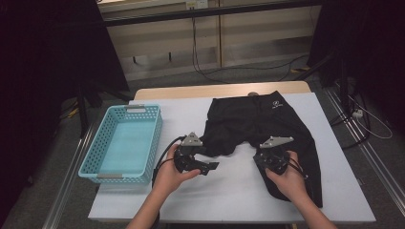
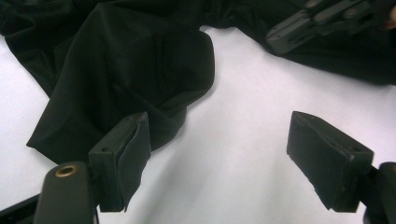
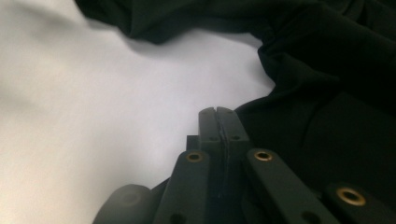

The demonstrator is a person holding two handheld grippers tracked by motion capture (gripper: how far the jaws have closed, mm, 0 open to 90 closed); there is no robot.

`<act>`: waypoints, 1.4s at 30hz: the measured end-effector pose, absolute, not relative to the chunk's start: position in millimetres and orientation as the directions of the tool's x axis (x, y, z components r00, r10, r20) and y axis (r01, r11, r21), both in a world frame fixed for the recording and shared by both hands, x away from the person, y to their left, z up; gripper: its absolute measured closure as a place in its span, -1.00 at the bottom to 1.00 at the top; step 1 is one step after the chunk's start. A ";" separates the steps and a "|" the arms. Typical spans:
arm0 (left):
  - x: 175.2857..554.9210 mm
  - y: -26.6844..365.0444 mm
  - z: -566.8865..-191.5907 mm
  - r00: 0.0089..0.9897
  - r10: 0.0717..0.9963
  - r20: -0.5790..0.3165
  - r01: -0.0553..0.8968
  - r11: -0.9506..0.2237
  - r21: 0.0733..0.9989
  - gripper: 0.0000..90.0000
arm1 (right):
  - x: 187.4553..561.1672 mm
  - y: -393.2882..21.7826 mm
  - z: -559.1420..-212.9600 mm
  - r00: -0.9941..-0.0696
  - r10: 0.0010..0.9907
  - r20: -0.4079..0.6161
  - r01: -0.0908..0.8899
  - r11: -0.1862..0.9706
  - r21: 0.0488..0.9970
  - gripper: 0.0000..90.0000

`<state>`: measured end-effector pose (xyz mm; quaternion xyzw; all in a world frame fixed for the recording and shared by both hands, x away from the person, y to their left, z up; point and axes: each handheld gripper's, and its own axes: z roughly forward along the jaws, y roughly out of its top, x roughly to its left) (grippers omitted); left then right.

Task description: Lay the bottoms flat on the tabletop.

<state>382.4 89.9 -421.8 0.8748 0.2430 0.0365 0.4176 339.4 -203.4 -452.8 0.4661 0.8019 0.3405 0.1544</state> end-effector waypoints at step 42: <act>380.6 89.7 -420.6 0.878 0.460 -0.134 0.393 -0.532 0.750 -0.52 | 244.2 -222.2 -434.7 -0.629 0.770 0.101 0.619 0.418 0.665 0.63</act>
